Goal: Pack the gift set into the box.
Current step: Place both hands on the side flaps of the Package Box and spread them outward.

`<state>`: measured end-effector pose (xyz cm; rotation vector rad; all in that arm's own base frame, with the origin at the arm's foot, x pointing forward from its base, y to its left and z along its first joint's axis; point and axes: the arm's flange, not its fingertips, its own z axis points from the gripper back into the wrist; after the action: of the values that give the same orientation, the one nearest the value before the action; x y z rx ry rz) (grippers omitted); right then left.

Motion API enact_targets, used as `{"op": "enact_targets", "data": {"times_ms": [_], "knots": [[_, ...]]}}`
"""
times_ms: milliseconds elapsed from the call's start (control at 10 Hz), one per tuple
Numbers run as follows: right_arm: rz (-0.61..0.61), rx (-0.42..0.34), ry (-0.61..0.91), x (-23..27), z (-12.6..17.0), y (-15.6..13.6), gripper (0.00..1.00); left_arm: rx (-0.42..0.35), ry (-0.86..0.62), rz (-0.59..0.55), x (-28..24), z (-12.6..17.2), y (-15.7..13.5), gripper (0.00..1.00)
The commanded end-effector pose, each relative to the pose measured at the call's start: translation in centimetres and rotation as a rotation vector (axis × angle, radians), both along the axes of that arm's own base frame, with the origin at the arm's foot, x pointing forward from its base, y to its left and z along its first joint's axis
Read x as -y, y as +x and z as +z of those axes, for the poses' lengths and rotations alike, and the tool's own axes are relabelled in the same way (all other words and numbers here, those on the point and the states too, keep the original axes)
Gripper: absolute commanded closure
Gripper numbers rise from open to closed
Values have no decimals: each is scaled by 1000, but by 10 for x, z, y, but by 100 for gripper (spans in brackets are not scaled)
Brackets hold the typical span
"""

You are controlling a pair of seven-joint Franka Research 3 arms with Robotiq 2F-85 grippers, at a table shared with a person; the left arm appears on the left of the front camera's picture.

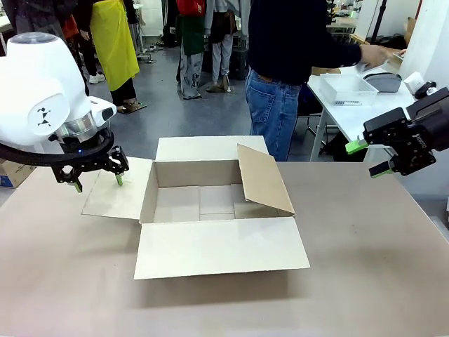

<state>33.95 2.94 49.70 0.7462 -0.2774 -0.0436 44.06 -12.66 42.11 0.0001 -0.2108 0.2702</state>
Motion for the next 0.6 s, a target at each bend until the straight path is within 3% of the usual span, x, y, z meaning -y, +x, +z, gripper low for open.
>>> {"op": "enact_targets", "data": {"times_ms": [0, 200, 300, 400, 500], "knots": [[-10, -15, -6, -1, 0, -2, 0, 12, 61, 45, 9, 13, -3, 0], [0, 0, 0, 0, 0, 0, 0, 12, 61, 45, 9, 13, -3, 0], [-106, -145, -107, -35, 12, 23, 0, 12, 61, 45, 9, 13, -3, 0], [16, -165, -261, -107, 27, 47, 0, 12, 61, 45, 9, 13, -3, 0], [-7, -142, -453, -191, 34, 59, 0, 12, 61, 45, 9, 13, -3, 0]]}}
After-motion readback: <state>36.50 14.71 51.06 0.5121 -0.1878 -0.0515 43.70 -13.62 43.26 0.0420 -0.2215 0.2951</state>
